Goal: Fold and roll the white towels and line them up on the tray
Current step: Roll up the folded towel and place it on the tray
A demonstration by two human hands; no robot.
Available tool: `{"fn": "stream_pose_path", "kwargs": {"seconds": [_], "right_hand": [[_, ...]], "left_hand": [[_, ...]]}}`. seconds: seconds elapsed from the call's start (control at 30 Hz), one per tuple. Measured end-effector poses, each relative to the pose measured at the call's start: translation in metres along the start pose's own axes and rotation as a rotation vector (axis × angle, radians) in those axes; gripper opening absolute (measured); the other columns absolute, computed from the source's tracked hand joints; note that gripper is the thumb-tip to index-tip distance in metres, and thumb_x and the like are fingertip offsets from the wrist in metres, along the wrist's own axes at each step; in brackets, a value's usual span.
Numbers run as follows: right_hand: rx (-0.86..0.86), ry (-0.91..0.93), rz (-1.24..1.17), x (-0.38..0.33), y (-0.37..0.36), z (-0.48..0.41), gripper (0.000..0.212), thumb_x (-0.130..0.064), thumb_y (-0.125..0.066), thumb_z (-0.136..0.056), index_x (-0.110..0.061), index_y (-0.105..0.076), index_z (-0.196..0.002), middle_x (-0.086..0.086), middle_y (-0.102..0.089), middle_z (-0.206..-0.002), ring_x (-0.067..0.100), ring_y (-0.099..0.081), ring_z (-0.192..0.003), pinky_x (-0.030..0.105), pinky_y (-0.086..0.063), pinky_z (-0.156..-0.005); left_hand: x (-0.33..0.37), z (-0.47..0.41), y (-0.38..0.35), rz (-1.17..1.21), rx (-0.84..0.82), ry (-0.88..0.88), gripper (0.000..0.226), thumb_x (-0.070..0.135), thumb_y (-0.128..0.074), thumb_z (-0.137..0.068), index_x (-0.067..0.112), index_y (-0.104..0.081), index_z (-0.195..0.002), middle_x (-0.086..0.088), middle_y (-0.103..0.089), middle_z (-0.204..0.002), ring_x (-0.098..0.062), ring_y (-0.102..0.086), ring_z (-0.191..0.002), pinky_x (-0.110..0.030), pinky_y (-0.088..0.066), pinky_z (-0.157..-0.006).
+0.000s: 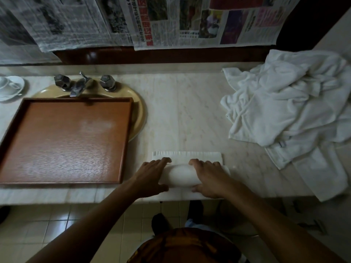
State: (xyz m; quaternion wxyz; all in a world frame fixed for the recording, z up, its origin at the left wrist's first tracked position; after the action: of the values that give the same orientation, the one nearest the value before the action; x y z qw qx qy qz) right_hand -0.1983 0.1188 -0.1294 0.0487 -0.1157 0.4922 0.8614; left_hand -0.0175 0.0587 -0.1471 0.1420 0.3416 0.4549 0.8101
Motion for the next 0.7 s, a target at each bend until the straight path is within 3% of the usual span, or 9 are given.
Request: {"fn": "stream_pose_path", "kwargs": {"seconds": [0.13, 0.3, 0.37, 0.47, 0.53, 0.6, 0.7], "right_hand": [[-0.091, 0.054, -0.12, 0.006, 0.005, 0.002, 0.065, -0.059, -0.063, -0.093, -0.029, -0.037, -0.143, 0.0, -0.05, -0.14, 0.025, -0.05, -0.123, 0.041, -0.035, -0.103], [-0.115, 0.011, -0.113, 0.021, 0.007, -0.019, 0.063, -0.062, -0.039, -0.102, -0.029, -0.034, -0.156, -0.005, -0.033, -0.161, 0.021, -0.032, -0.143, 0.045, -0.025, -0.116], [-0.032, -0.019, -0.051, 0.016, 0.013, -0.022, 0.061, -0.056, -0.034, -0.104, -0.027, -0.031, -0.158, -0.003, -0.03, -0.164, 0.024, -0.03, -0.146, 0.047, -0.023, -0.119], [0.258, 0.015, -0.012, -0.009, 0.025, -0.012, 0.051, -0.038, -0.042, -0.106, -0.028, -0.035, -0.155, -0.001, -0.04, -0.158, 0.026, -0.038, -0.142, 0.05, -0.023, -0.121], [0.33, 0.044, 0.037, -0.021, 0.017, -0.004, 0.063, -0.043, -0.055, -0.1, -0.027, -0.033, -0.156, 0.004, -0.039, -0.16, 0.031, -0.037, -0.145, 0.057, -0.019, -0.122], [0.258, 0.045, 0.11, -0.021, 0.0, -0.005, 0.092, -0.054, -0.064, -0.092, -0.027, -0.013, -0.163, 0.009, -0.019, -0.169, 0.037, -0.018, -0.155, 0.062, -0.009, -0.124], [0.224, 0.04, 0.163, -0.012, -0.001, -0.018, 0.108, -0.046, -0.071, -0.086, -0.029, 0.002, -0.163, 0.008, -0.006, -0.172, 0.038, -0.006, -0.157, 0.061, -0.001, -0.124]], "left_hand": [[-0.016, 0.007, 0.0, 0.327, -0.051, 0.035, 0.064, 0.05, -0.086, -0.078, 0.033, -0.043, -0.123, 0.009, -0.054, -0.127, -0.014, -0.057, -0.108, -0.028, -0.05, -0.081], [-0.025, -0.002, 0.012, 0.485, 0.012, 0.159, 0.046, 0.056, -0.073, -0.089, 0.03, -0.059, -0.124, 0.008, -0.049, -0.124, -0.014, -0.054, -0.114, -0.035, -0.05, -0.094], [-0.029, -0.008, 0.015, 0.451, 0.022, 0.211, 0.047, 0.058, -0.07, -0.09, 0.029, -0.061, -0.126, 0.004, -0.049, -0.125, -0.016, -0.05, -0.116, -0.039, -0.047, -0.097], [-0.035, -0.016, 0.022, 0.435, 0.046, 0.282, 0.062, 0.073, -0.061, -0.084, 0.026, -0.065, -0.124, 0.001, -0.051, -0.122, -0.019, -0.048, -0.119, -0.036, -0.042, -0.092], [-0.037, -0.017, 0.023, 0.498, 0.104, 0.342, 0.067, 0.078, -0.06, -0.081, 0.027, -0.063, -0.126, 0.0, -0.049, -0.126, -0.02, -0.05, -0.118, -0.033, -0.044, -0.086], [-0.037, -0.012, 0.025, 0.584, 0.202, 0.42, 0.066, 0.07, -0.067, -0.086, 0.026, -0.058, -0.133, -0.001, -0.043, -0.133, -0.022, -0.053, -0.116, -0.031, -0.048, -0.086], [-0.038, -0.001, 0.021, 0.616, 0.278, 0.509, 0.068, 0.064, -0.063, -0.092, 0.022, -0.049, -0.144, -0.009, -0.041, -0.144, -0.026, -0.054, -0.121, -0.036, -0.048, -0.093]]}}
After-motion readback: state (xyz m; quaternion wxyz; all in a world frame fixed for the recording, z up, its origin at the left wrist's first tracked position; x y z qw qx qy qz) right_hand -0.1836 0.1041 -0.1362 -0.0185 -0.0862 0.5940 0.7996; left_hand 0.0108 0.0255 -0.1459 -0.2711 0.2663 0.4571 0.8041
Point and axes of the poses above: each hand's wrist, its own z-axis away from the middle knuckle, its own y-axis out of the back of the hand, x = y × z, the point moved 8 cm from there along -z, towards the middle knuckle
